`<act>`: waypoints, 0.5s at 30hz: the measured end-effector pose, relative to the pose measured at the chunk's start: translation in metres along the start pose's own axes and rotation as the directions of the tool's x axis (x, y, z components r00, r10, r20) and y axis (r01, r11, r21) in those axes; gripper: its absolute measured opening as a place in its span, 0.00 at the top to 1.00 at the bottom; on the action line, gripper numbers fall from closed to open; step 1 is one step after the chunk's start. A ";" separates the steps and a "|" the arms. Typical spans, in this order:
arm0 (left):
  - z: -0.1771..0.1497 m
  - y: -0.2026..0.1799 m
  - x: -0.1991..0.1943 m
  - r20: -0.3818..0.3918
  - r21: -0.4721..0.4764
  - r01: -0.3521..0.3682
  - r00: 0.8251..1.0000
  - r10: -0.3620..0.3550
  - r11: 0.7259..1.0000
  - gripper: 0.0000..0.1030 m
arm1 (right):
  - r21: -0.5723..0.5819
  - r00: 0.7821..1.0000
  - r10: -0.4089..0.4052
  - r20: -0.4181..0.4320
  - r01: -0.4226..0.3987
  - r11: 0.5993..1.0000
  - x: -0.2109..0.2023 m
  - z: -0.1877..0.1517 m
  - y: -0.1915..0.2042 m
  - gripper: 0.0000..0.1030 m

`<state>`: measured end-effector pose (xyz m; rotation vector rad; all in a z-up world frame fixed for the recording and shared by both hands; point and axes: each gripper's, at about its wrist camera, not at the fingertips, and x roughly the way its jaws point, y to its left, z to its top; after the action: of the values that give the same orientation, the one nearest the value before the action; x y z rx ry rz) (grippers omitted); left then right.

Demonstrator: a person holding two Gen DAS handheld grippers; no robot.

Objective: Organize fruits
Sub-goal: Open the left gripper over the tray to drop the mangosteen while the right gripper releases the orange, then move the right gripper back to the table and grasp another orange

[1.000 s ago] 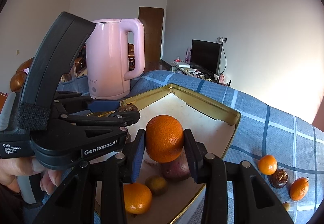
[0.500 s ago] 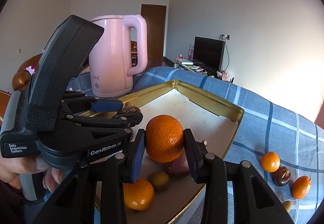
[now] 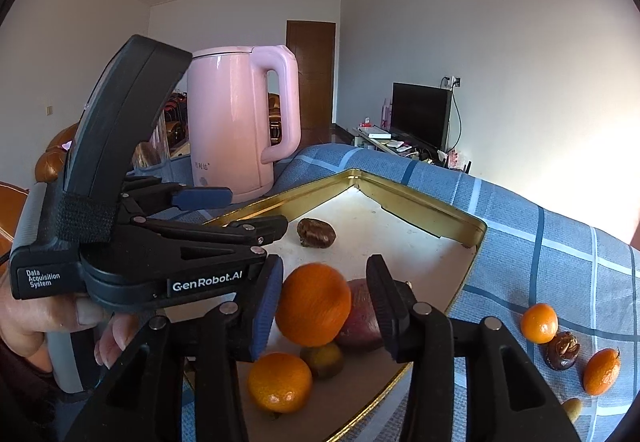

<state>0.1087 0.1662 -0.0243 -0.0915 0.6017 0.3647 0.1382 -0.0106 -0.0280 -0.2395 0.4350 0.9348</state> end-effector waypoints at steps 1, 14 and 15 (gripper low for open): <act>0.001 0.001 -0.002 0.010 -0.006 -0.006 1.000 0.006 1.000 0.24 | 0.003 1.000 -0.001 0.006 0.001 1.000 -0.001 0.000 0.000 0.54; 0.005 -0.007 -0.020 0.070 -0.048 -0.007 0.997 0.010 0.999 0.10 | 0.044 0.991 -0.120 0.051 0.118 0.992 -0.026 0.007 -0.021 0.38; 0.006 -0.011 -0.022 0.070 -0.038 0.001 0.998 0.002 0.999 0.10 | 0.058 0.989 -0.136 0.051 0.133 0.990 -0.030 0.008 -0.027 0.36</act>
<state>0.0992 0.1499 -0.0072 -0.1146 0.5259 0.3784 0.1468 -0.0450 -0.0069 -0.1911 0.3882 0.7949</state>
